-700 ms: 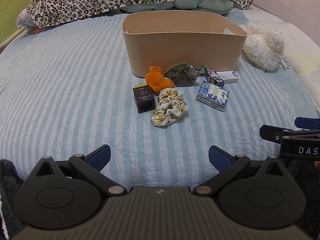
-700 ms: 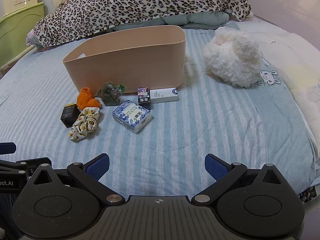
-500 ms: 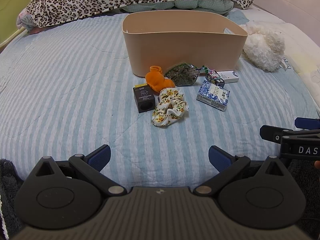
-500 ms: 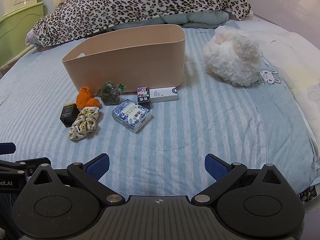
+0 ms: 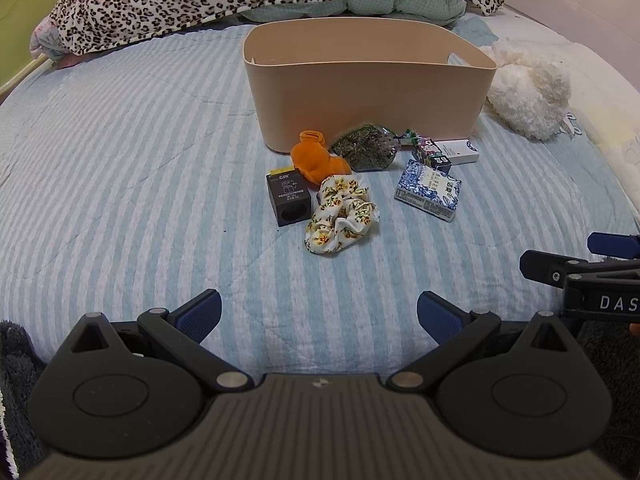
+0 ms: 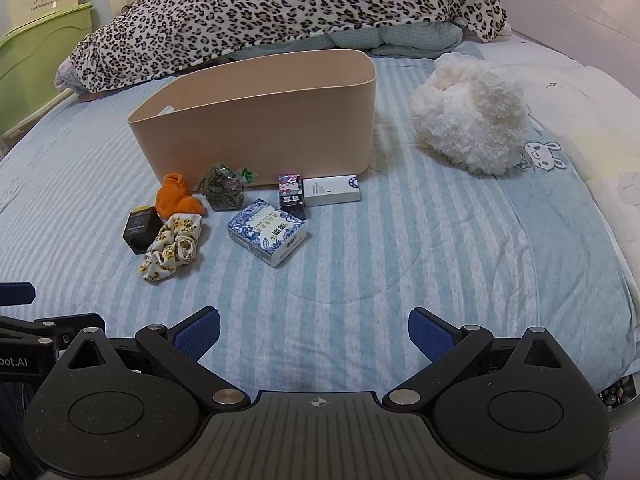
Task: Organize objects
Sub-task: 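Move both tools toward the items in front of the beige basket, then grasp the blue-and-white box with right tool while left tool grasps black box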
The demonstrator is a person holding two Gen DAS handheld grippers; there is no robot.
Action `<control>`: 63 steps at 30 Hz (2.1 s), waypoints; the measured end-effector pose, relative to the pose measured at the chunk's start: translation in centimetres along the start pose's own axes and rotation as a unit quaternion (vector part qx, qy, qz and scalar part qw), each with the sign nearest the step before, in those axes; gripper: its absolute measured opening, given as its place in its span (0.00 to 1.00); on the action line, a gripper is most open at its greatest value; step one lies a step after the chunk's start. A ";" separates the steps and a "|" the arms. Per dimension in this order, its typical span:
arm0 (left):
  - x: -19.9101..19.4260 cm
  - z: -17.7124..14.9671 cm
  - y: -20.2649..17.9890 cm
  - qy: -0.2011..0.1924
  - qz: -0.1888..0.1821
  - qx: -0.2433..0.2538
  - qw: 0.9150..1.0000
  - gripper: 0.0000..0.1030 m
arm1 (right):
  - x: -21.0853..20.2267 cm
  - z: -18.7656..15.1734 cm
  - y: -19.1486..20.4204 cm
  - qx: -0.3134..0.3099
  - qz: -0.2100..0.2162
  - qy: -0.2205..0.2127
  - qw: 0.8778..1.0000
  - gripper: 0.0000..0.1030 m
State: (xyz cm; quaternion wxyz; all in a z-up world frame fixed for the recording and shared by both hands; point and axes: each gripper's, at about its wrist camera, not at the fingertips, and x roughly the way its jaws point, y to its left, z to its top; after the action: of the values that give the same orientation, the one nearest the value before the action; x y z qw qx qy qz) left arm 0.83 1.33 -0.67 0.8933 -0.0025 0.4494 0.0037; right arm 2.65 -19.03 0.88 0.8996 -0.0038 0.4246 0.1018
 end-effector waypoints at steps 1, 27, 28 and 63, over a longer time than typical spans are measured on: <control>0.1 0.1 0.1 0.000 0.000 0.000 1.000 1.00 | 0.1 0.0 0.0 0.001 0.001 0.001 1.000 0.98; 2.4 2.3 3.8 0.008 -0.001 -0.033 0.999 1.00 | 2.5 2.2 0.9 -0.023 0.013 0.011 1.000 0.94; 2.6 2.5 4.0 0.004 0.003 -0.035 0.999 1.00 | 2.6 2.3 1.0 -0.026 0.013 0.010 1.000 0.94; 14.0 7.1 6.2 0.049 0.003 -0.051 0.998 0.79 | 13.7 6.4 3.4 -0.090 0.054 0.054 0.993 0.61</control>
State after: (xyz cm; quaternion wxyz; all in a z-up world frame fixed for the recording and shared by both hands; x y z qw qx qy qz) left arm 14.80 7.66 -7.67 0.8689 -0.0465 0.4918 0.0294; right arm 15.42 -12.59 -5.23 0.8644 -0.0670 0.4617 0.1876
